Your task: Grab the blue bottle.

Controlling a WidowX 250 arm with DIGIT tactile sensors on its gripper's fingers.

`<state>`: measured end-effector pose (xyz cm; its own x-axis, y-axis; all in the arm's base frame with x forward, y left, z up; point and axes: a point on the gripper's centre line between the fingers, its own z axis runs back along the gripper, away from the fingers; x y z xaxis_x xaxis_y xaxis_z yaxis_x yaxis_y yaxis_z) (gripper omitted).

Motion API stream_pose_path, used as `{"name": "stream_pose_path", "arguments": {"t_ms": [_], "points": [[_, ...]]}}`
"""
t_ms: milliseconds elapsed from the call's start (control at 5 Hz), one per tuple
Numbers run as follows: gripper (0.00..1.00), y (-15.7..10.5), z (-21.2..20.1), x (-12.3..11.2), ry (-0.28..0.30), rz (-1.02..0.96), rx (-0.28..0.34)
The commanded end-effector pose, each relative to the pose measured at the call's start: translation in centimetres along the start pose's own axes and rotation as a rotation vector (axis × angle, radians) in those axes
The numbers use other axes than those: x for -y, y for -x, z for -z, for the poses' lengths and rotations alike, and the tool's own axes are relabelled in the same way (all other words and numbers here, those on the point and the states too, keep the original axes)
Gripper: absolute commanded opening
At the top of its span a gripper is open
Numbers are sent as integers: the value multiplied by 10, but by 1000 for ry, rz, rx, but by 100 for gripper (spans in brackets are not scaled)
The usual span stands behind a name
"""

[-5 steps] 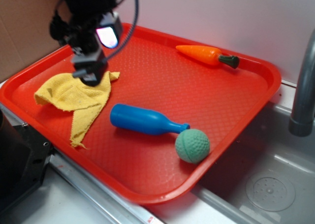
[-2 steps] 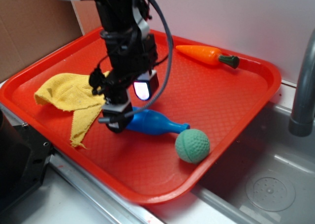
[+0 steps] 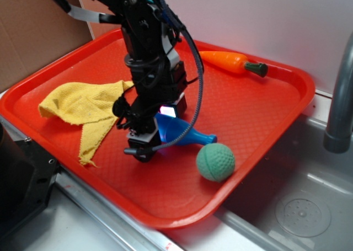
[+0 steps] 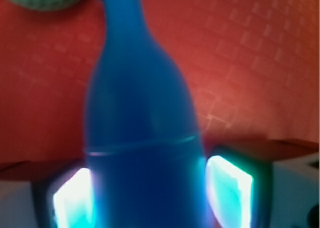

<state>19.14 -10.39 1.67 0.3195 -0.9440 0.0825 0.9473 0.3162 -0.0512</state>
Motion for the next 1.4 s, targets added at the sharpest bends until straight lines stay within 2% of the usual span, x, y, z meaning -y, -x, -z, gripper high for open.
{"name": "stream_pose_path", "arguments": {"t_ms": [0,400,600,800,1000,1200], "points": [[0,7,-17,2,-34,-71,-15],[0,28,-87,-25,-75,-569,-15],[0,48,-126,-35,-90,-818,13],[0,64,-147,-35,-116,-1066,39],[0,76,-159,-30,-94,-1304,50],[0,76,-157,-35,-56,-1332,47]]}}
